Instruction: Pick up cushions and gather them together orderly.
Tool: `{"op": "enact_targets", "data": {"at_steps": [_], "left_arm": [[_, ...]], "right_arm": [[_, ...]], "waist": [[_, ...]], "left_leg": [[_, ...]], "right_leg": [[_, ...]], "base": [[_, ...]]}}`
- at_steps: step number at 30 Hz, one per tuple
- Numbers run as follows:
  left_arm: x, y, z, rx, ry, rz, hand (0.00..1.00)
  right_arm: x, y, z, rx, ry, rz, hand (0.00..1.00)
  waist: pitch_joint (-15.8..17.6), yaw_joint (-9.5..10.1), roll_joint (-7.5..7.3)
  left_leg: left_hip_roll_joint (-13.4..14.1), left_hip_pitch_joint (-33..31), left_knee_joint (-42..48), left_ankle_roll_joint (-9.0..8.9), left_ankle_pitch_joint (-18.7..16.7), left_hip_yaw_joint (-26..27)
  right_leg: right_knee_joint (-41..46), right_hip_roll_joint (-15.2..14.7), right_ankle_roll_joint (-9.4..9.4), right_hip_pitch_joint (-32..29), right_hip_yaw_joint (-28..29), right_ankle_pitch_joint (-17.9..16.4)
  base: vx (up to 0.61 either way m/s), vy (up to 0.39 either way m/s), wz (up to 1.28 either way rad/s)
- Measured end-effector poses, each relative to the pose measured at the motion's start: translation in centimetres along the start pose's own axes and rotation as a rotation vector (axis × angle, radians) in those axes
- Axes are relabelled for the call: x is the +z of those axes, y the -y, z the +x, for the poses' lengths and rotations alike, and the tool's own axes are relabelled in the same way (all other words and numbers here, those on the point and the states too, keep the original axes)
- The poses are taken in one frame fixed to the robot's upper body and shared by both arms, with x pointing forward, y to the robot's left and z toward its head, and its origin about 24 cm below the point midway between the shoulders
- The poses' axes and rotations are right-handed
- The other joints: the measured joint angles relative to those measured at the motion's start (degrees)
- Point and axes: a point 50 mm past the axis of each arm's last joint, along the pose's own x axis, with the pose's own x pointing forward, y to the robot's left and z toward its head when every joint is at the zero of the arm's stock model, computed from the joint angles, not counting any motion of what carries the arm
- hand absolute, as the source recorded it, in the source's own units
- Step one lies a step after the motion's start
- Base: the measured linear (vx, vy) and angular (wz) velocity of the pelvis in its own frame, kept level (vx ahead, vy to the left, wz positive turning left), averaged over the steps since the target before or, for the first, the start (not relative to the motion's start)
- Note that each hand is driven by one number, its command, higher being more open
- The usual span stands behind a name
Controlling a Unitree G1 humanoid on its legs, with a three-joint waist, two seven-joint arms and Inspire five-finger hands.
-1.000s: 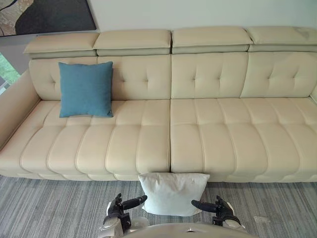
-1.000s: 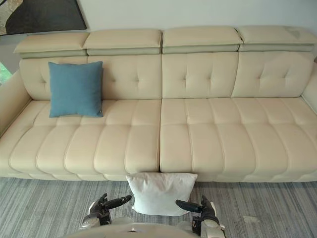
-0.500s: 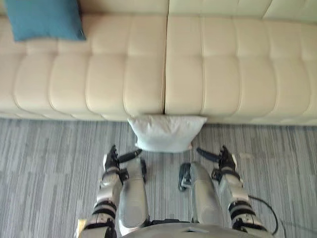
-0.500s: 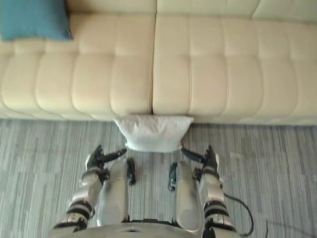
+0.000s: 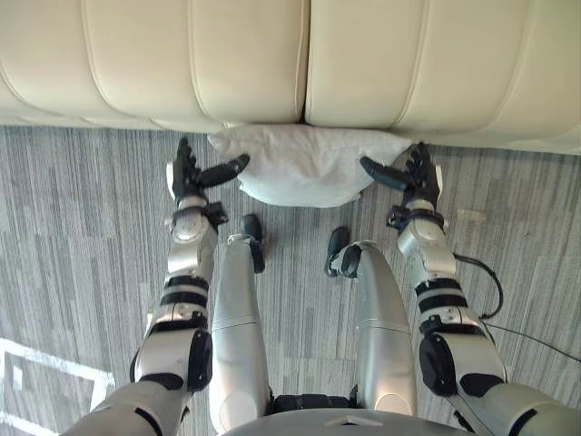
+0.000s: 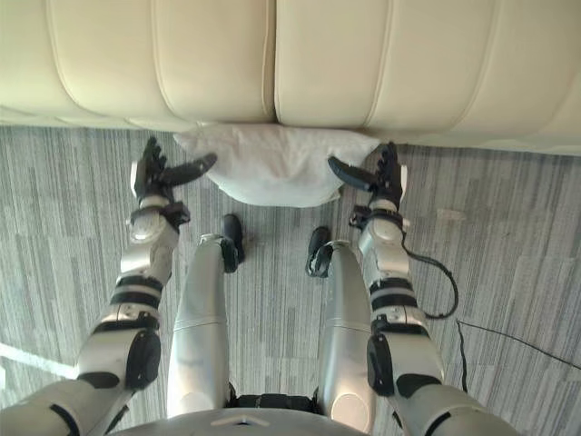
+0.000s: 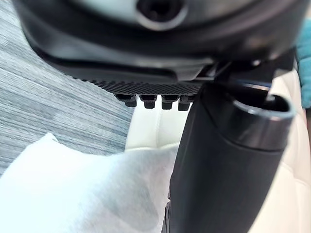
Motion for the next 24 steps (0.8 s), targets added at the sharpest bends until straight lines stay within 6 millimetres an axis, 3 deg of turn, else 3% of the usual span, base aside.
{"op": "enact_targets", "data": {"at_steps": [5,13,17,24], "left_arm": [[2.6,4.8,0.2,-0.078,0.078,-0.048,0.0],[3.2,5.7,0.0,-0.044,0.096,-0.102,0.0],[3.1,6.0,-0.2,-0.05,0.094,-0.097,0.0],[2.3,6.4,-1.8,-0.086,0.106,-0.11,0.0]], "right_arm": [[2.3,-2.9,0.3,0.014,0.068,0.09,0.0],[1.2,-3.7,0.2,0.011,0.014,0.151,0.0],[0.0,-3.1,-0.2,-0.004,-0.015,0.128,0.0],[-1.2,-2.8,-1.8,0.014,0.008,0.085,0.0]], "waist": [[0.1,-0.52,-0.04],[0.1,-1.01,-0.06],[0.1,-1.06,-0.08],[-0.1,-1.63,-0.15]], "left_leg": [[-1.1,-3.8,-0.9,-0.61,1.9,-1.1],[-2.3,-5.4,-4.3,-1.96,5.3,-2.6],[-2.3,-5.0,-5.2,-2.31,6.0,-2.9],[-1.5,1.4,-8.5,-2.83,7.0,-2.8]], "right_leg": [[1.2,-0.7,-0.04,-4.0,-1.0,0.0],[1.0,-1.6,-1.05,-5.9,-2.8,0.6],[0.8,-1.6,-1.41,-5.7,-3.2,0.8],[-2.3,-0.4,-2.24,0.2,-3.6,1.8]], "base": [[-0.02,0.017,0.15],[-0.03,0.007,0.15],[-0.02,0.004,0.03],[0.0,0.002,-0.05]]}}
